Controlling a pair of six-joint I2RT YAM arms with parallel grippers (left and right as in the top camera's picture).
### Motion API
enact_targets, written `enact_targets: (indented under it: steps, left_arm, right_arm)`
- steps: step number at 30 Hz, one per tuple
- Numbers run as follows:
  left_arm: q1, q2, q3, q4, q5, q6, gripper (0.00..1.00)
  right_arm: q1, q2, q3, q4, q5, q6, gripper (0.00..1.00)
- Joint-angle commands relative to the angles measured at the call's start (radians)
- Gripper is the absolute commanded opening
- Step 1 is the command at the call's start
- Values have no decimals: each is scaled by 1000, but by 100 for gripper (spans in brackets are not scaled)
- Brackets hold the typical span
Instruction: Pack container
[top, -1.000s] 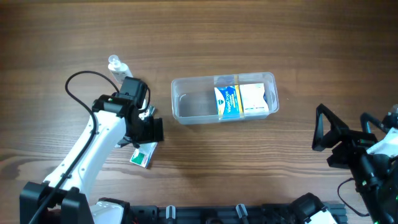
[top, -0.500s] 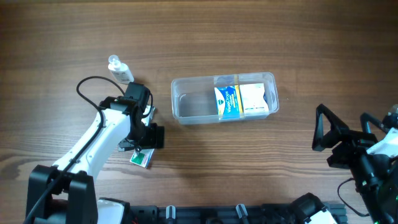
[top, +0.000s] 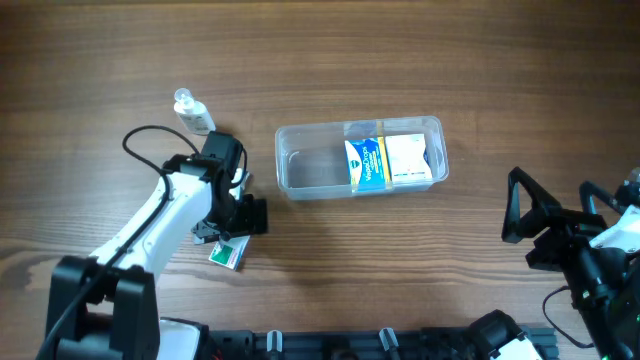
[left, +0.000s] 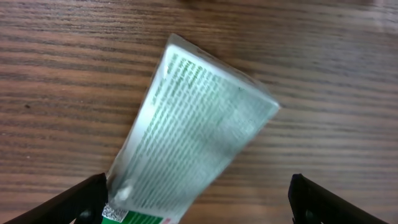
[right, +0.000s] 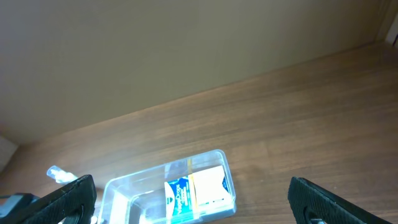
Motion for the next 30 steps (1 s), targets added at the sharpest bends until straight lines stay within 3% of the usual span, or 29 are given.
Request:
enact_targets:
  steps: [1, 8, 12, 21, 27, 30]
  left_arm:
    - [5, 50, -15, 32, 8, -56, 94]
    - [5, 122, -15, 68, 9, -73, 94]
    - [5, 129, -14, 85, 9, -97, 80]
    - [5, 82, 40, 22, -17, -98, 36]
    - [2, -25, 147, -91, -26, -78, 38]
    - [-16, -86, 224, -118, -17, -2, 43]
  right_arm:
    - [-4, 2, 3, 1, 17, -14, 100]
    - [-4, 2, 3, 1, 17, -14, 100]
    - [-4, 2, 3, 1, 17, -14, 100]
    - [-4, 2, 3, 1, 17, -15, 100]
    - [-4, 2, 3, 1, 17, -14, 100]
    - [-4, 2, 3, 1, 17, -14, 100]
